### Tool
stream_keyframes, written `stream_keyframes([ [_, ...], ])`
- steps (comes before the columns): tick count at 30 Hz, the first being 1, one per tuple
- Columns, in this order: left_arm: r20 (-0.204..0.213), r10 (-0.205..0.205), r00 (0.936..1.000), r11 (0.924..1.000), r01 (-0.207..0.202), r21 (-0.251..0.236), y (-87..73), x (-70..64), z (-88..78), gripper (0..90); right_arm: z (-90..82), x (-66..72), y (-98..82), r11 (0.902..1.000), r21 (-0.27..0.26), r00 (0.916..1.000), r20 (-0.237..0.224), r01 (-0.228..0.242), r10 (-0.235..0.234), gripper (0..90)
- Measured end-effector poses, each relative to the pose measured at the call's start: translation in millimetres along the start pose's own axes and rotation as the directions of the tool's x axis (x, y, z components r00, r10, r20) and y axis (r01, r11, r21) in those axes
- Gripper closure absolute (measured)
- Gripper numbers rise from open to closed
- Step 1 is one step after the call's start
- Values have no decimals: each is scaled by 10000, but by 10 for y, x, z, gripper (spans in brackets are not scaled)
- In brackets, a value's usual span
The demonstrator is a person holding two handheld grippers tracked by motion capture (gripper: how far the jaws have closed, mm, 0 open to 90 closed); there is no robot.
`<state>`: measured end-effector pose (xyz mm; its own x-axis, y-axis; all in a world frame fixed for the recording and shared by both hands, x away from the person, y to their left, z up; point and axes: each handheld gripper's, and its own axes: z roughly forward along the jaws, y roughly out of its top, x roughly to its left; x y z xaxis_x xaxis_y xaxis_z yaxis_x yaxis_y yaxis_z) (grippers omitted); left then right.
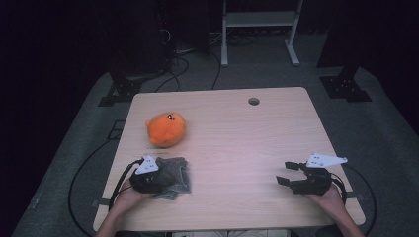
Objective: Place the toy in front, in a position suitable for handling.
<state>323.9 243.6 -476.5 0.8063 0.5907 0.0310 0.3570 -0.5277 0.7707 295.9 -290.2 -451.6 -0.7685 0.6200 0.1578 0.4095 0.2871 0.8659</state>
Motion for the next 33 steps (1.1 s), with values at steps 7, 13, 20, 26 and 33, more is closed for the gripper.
stream_keyframes([
  [7,-27,94,10000,10000,-94,23,5,-11,-7,487,-2,0,1,10000,4,10000,0,5,-5,277],
  [13,-402,345,9986,9994,-344,37,19,-43,-15,606,-9,-1,2,10000,-21,10000,5,2,-2,278],
  [20,-668,332,9972,9994,-341,-114,24,-54,-34,718,-9,-3,2,10000,-19,10000,4,-14,14,278],
  [26,-768,263,9967,9994,-280,-216,29,-47,-54,762,-5,-4,2,10000,-22,10000,-7,-37,37,278],
  [33,-787,217,9967,9992,-244,-326,43,-51,-73,769,-3,-4,2,10000,3,10000,-17,-36,36,279],
])
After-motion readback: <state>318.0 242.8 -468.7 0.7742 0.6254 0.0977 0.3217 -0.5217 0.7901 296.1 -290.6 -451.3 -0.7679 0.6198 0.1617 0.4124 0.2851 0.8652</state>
